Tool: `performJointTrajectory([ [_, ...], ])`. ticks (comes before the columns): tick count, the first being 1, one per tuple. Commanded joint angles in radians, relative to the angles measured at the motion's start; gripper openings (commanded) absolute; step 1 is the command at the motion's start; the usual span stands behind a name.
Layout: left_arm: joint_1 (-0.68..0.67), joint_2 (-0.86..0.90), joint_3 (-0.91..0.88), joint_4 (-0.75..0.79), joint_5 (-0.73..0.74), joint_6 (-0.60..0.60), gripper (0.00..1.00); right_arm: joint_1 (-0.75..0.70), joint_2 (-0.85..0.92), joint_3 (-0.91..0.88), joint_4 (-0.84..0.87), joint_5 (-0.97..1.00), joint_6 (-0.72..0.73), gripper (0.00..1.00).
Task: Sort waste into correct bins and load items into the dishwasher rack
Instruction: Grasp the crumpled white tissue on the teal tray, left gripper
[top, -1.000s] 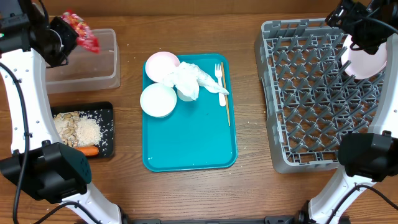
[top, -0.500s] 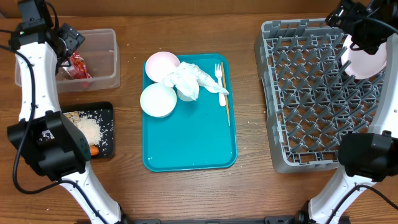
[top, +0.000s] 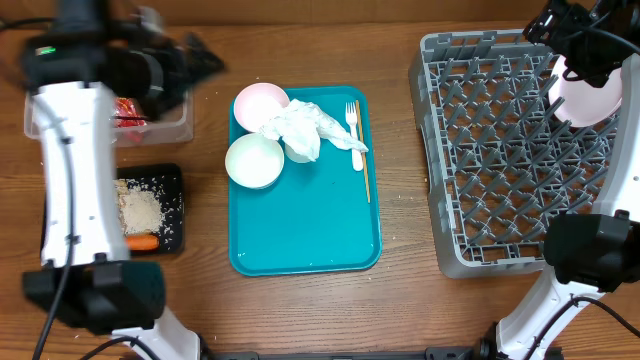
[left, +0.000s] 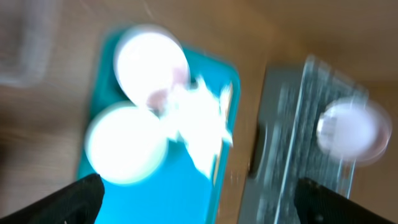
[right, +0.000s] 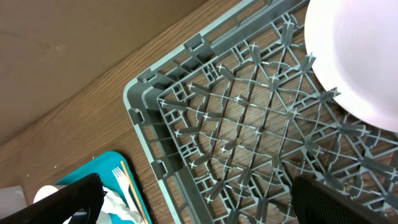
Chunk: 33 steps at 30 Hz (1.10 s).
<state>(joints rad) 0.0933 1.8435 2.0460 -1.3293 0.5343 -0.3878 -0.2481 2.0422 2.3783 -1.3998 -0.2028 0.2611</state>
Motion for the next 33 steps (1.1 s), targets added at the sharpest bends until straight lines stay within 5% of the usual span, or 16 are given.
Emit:
performJointTrajectory([
  [1,-0.180,0.064,-0.020,-0.080,-0.150,0.018,1.00,-0.002,0.002,0.005,0.004,0.004,0.002,1.00],
  [6,-0.327,0.171,-0.024,-0.058,-0.287,-0.026,1.00,-0.002,0.002,0.005,0.004,0.004,0.002,1.00],
  [11,-0.248,0.261,-0.024,-0.046,-0.309,-0.012,1.00,-0.002,0.002,0.005,0.004,0.004,0.002,1.00],
  [22,-0.162,0.362,-0.030,0.049,0.018,0.060,1.00,-0.002,0.002,0.005,0.004,0.004,0.002,1.00],
  [33,-0.185,0.441,-0.029,0.132,0.037,0.067,0.98,-0.002,0.002,0.005,0.004,0.004,0.002,1.00],
])
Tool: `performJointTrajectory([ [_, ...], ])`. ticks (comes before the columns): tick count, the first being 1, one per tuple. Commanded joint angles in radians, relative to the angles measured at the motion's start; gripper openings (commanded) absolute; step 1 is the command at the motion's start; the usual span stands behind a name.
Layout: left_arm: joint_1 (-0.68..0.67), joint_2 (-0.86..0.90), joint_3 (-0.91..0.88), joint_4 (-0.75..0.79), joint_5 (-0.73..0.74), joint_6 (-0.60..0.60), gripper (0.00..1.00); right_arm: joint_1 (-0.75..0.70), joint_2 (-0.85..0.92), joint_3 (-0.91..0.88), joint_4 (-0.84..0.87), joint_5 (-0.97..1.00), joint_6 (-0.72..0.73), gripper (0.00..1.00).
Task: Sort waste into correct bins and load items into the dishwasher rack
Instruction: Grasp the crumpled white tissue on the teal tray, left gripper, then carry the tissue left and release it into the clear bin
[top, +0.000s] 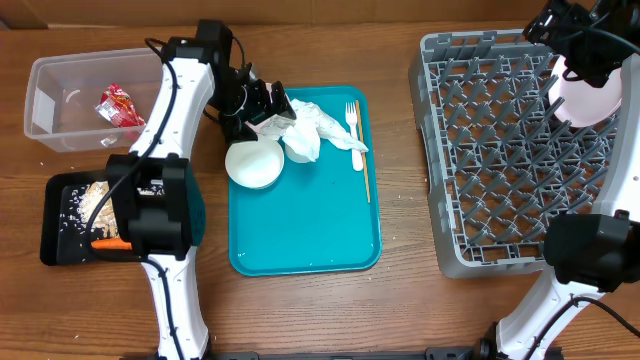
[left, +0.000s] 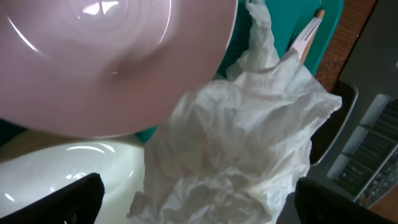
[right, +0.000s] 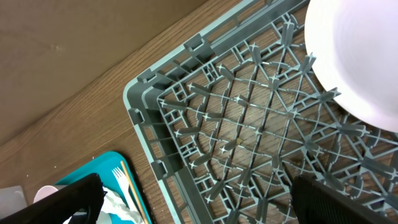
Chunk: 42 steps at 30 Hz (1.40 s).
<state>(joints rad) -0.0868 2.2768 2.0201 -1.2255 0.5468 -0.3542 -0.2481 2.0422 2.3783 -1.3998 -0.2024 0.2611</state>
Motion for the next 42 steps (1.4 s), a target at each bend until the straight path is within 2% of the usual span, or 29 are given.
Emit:
performJointTrajectory([
  [1,-0.005,0.008,-0.003,0.030,0.024,0.033,0.96,-0.002,0.002,0.005,0.004,0.003,0.002,1.00],
  [3,-0.005,0.008,-0.003,0.030,0.024,0.033,0.91,-0.002,0.002,0.005,0.004,0.003,0.002,1.00],
  [5,-0.005,0.008,-0.003,0.031,0.024,0.032,0.81,-0.002,0.002,0.005,0.004,0.003,0.002,1.00],
  [6,-0.005,0.008,-0.003,0.033,0.024,0.032,0.71,-0.002,0.002,0.005,0.004,0.003,0.002,1.00],
  [7,-0.005,0.008,-0.003,0.034,0.024,0.032,0.64,-0.002,0.002,0.005,0.004,0.003,0.002,1.00],
  [11,-0.005,0.008,-0.003,0.034,0.023,0.033,0.58,-0.002,0.002,0.005,0.004,0.003,0.002,1.00],
  [12,-0.005,0.008,-0.003,0.036,0.022,0.033,0.52,-0.002,0.002,0.005,0.004,0.003,0.002,1.00],
  [14,-0.002,0.008,0.000,0.042,0.023,0.032,0.34,-0.002,0.002,0.005,0.004,0.003,0.002,1.00],
  [15,0.002,0.006,0.007,0.041,0.024,0.032,0.20,-0.002,0.002,0.005,0.004,0.003,0.002,1.00],
  [17,0.011,-0.001,0.035,0.030,0.029,0.019,0.04,-0.002,0.002,0.005,0.004,0.003,0.002,1.00],
  [22,0.021,-0.002,0.206,-0.070,0.081,0.020,0.04,-0.002,0.002,0.005,0.004,0.003,0.002,1.00],
  [24,0.023,-0.002,0.299,-0.109,0.174,0.045,0.04,-0.002,0.002,0.005,0.004,0.003,0.002,1.00],
  [28,0.053,-0.002,0.438,-0.124,0.224,0.038,0.04,-0.002,0.002,0.005,0.004,0.003,0.002,1.00],
  [34,0.189,-0.002,0.495,-0.099,0.003,-0.131,0.04,-0.002,0.002,0.005,0.004,0.003,0.002,1.00],
  [36,0.272,-0.002,0.495,-0.081,-0.146,-0.209,0.04,-0.002,0.002,0.005,0.004,0.003,0.002,1.00],
  [39,0.351,-0.001,0.495,-0.040,-0.297,-0.234,0.05,-0.002,0.002,0.005,0.004,0.003,0.002,1.00],
  [40,0.384,-0.001,0.492,-0.021,-0.378,-0.233,0.09,-0.002,0.002,0.005,0.004,0.003,0.002,1.00],
  [42,0.431,-0.001,0.483,-0.004,-0.485,-0.233,0.41,-0.002,0.002,0.005,0.004,0.003,0.002,1.00],
])
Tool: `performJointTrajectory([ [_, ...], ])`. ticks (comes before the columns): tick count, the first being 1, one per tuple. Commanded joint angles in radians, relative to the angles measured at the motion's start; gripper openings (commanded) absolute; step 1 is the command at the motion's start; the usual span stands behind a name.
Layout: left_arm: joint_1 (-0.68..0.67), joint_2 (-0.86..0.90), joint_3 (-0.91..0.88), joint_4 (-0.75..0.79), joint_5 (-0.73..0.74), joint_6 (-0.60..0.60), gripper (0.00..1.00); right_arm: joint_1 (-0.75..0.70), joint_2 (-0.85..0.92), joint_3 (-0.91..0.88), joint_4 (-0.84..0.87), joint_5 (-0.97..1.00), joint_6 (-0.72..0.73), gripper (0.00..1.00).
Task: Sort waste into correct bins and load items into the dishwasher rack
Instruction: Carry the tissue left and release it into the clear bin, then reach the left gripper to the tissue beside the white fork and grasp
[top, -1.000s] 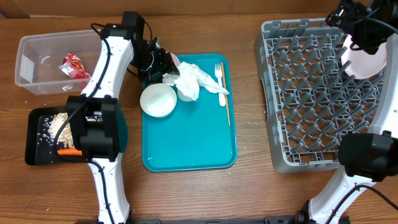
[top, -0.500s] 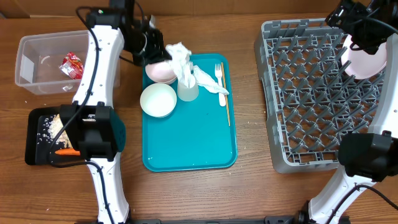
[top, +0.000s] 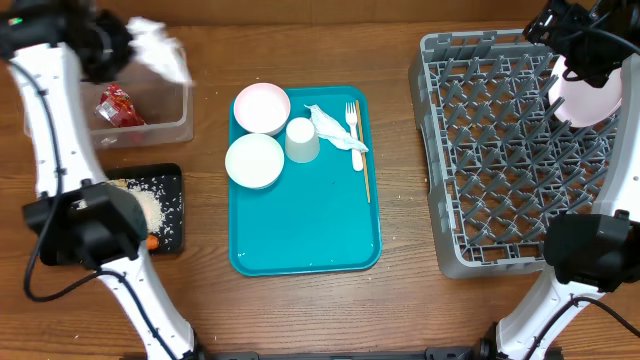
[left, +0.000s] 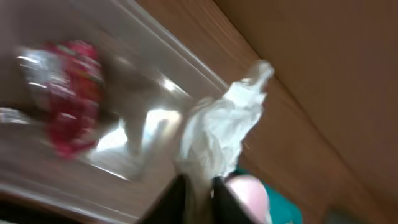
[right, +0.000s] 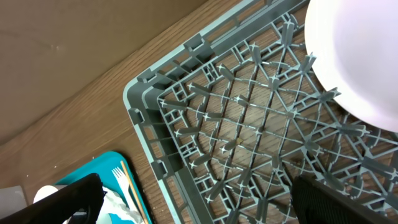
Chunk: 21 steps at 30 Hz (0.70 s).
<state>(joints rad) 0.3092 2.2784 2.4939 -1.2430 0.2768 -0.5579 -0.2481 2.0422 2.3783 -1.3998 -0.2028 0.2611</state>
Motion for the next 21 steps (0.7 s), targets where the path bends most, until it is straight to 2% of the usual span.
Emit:
performJointTrajectory([
  [1,0.053,-0.002,0.002,0.014,-0.232,-0.028,0.70,-0.002,0.002,0.005,0.004,0.004,0.002,1.00],
  [2,0.067,-0.002,-0.006,0.012,-0.232,-0.010,1.00,-0.002,0.002,0.005,0.004,0.004,0.002,1.00],
  [6,0.077,-0.002,-0.006,-0.031,-0.221,0.065,1.00,-0.002,0.002,0.005,0.004,0.004,0.002,1.00],
  [7,0.077,-0.003,-0.005,-0.060,-0.176,0.106,1.00,-0.002,0.002,0.005,0.004,0.004,0.002,1.00],
  [10,0.072,-0.003,-0.005,-0.126,0.110,0.248,1.00,-0.002,0.002,0.005,0.004,0.004,0.002,1.00],
  [11,0.061,-0.003,-0.005,-0.150,0.241,0.313,0.97,-0.002,0.002,0.005,0.004,0.004,0.002,1.00],
  [13,0.012,-0.003,-0.005,-0.184,0.398,0.463,0.94,-0.002,0.002,0.005,0.004,0.004,0.002,1.00],
  [16,-0.071,-0.003,-0.005,-0.251,0.387,0.552,0.97,-0.002,0.002,0.005,0.004,0.004,0.002,1.00],
  [21,-0.284,-0.003,-0.005,-0.328,0.285,0.562,0.99,-0.002,0.002,0.005,0.004,0.004,0.002,1.00],
])
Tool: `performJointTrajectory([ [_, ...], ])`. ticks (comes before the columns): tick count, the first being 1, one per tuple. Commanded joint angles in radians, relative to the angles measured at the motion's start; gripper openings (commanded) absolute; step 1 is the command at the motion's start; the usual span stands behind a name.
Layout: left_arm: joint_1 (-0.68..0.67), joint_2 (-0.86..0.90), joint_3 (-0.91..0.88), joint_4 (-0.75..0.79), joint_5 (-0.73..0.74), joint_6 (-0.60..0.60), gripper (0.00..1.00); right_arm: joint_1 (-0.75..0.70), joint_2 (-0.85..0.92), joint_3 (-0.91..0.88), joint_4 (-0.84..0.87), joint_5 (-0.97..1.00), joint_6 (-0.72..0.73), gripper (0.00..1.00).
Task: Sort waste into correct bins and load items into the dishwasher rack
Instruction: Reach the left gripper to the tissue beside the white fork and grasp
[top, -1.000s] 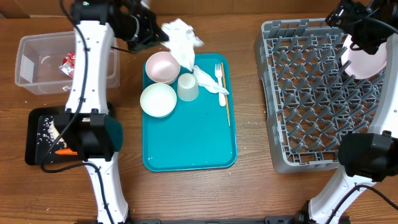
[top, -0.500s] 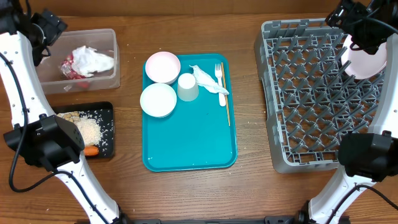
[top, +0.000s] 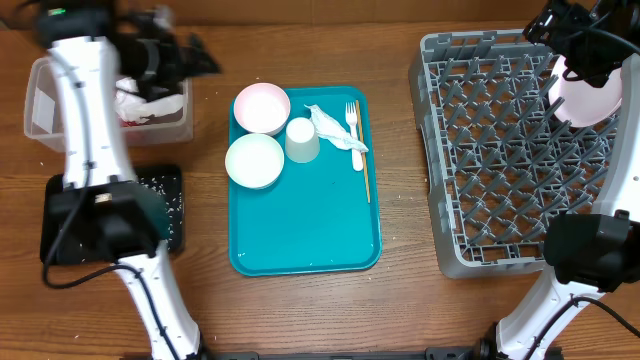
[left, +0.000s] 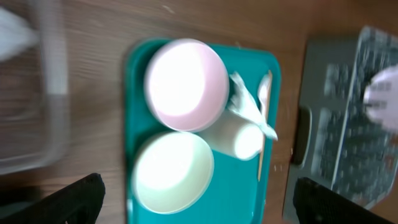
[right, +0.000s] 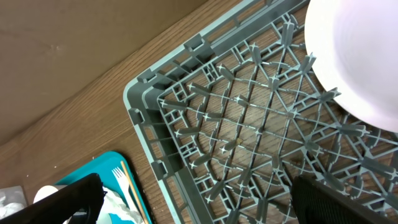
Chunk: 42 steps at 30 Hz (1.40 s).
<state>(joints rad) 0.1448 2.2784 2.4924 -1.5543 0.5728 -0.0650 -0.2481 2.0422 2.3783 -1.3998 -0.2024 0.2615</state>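
A teal tray (top: 310, 230) holds a pink bowl (top: 261, 107), a white bowl (top: 254, 160), a white cup (top: 301, 140), a small crumpled tissue (top: 328, 124), a white fork (top: 353, 125) and a chopstick (top: 365, 165). My left gripper (top: 178, 56) is open and empty at the right end of the clear bin (top: 40, 95); in its wrist view the left gripper (left: 199, 186) looks down on the bowls. A large white tissue (top: 135, 100) lies in that bin. My right gripper (top: 560, 22) hangs open over the grey rack (top: 500, 150), beside a pink plate (top: 590, 95).
A black bin (top: 165, 205) with food scraps sits below the clear bin, mostly hidden by my left arm. The red wrapper in the clear bin is largely covered by the tissue. The rack's far left corner (right: 140, 93) shows under the right wrist.
The large tissue, held by my left gripper above the clear bin, now lies in the bin. The left gripper is open and has moved right, toward the tray. The right arm is unchanged.
First my left gripper was open by the clear bin, with a large tissue lying on the tray. Then it was at that tissue between the bowls. Then it held the tissue over the clear bin. Now the tissue is in the bin and the gripper is empty.
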Motion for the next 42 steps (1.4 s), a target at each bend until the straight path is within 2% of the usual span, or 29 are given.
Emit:
performJointTrajectory([
  [1,-0.177,-0.003,-0.003,-0.020,-0.034,0.069,0.99,-0.002,0.002,0.005,0.004,0.003,0.001,1.00],
  [5,-0.412,-0.001,-0.003,-0.008,-0.182,0.046,0.99,-0.002,0.002,0.005,0.004,0.003,0.001,1.00],
  [8,-0.565,0.006,-0.003,0.031,-0.375,-0.103,0.94,-0.002,0.002,0.005,0.004,0.003,0.001,1.00],
  [10,-0.636,0.017,-0.003,0.056,-0.478,-0.228,0.91,-0.002,0.002,0.005,0.004,0.003,0.001,1.00],
  [11,-0.696,0.036,-0.003,0.094,-0.525,-0.373,0.88,-0.002,0.002,0.005,0.004,0.003,0.001,1.00],
  [12,-0.721,0.048,-0.003,0.119,-0.532,-0.451,0.90,-0.002,0.002,0.005,0.004,0.003,0.001,1.00],
  [13,-0.735,0.056,-0.003,0.140,-0.531,-0.511,0.90,-0.002,0.002,0.005,0.004,0.003,0.001,1.00],
  [18,-0.735,0.140,-0.004,0.238,-0.496,-0.980,0.95,-0.002,0.002,0.005,0.004,0.003,0.001,1.00],
  [20,-0.720,0.170,-0.004,0.255,-0.442,-1.078,0.96,-0.002,0.002,0.005,0.004,0.003,0.001,1.00],
  [21,-0.704,0.199,-0.004,0.259,-0.415,-1.191,0.97,-0.002,0.002,0.005,0.004,0.003,0.001,1.00],
  [22,-0.700,0.204,-0.004,0.263,-0.415,-1.227,1.00,-0.002,0.002,0.005,0.004,0.003,0.001,1.00],
  [27,-0.685,0.241,-0.004,0.299,-0.419,-1.262,0.97,-0.002,0.002,0.005,0.004,0.003,0.001,1.00],
  [30,-0.686,0.261,-0.004,0.298,-0.418,-1.295,0.90,-0.002,0.002,0.005,0.004,0.003,0.001,1.00],
  [42,-0.694,0.321,-0.004,0.273,-0.407,-1.305,0.89,-0.002,0.002,0.005,0.004,0.003,0.001,1.00],
])
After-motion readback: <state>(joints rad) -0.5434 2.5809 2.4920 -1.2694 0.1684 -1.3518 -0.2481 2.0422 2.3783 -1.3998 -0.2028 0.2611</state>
